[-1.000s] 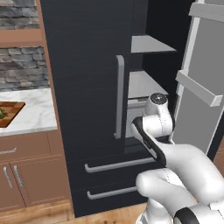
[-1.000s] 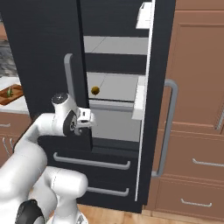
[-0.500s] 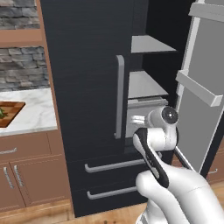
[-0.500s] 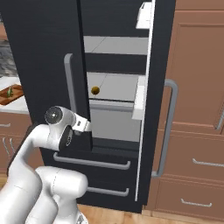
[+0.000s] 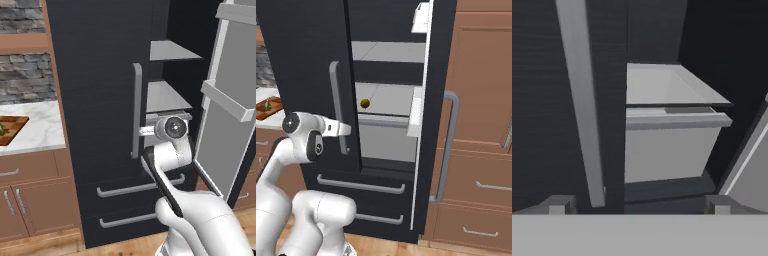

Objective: Retrieve a lemon from the fridge and place it on the cutting board with the fish.

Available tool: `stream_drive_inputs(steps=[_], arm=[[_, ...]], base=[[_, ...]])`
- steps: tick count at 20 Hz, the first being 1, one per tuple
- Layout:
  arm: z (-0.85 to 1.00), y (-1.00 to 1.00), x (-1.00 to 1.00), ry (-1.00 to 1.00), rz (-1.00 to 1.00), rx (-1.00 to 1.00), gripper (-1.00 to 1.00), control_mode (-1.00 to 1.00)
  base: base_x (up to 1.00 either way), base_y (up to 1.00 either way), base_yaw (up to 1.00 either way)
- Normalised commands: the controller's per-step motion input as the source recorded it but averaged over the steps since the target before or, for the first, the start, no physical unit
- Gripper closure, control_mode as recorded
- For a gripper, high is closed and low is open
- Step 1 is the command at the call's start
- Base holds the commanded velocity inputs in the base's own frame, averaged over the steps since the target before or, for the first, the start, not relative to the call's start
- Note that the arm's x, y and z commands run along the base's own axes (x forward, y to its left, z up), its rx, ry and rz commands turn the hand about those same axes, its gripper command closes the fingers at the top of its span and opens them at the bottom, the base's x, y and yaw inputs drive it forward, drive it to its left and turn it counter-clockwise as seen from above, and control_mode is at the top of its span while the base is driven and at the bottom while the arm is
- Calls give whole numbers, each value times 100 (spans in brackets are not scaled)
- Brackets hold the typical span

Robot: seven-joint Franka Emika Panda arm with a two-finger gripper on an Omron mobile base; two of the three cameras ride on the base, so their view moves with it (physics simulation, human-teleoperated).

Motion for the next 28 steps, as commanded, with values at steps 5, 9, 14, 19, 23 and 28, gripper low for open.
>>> stream_drive_inputs(steps=[5,9,14,19,23,28], arm=[[11,0,0,7,0,8,-100,-100],[28,0,0,11,0,3,-100,-100],[21,2,1,1,1,0,-100,-100],[4,23,4,2,3,0,-100,-100],[5,39,29,2,0,-2,-100,-100],[3,26,33,0,0,-2,-100,-100]], base=[[0,0,0],[0,0,0],[0,0,0],[0,0,0],[0,0,0],[0,0,0]])
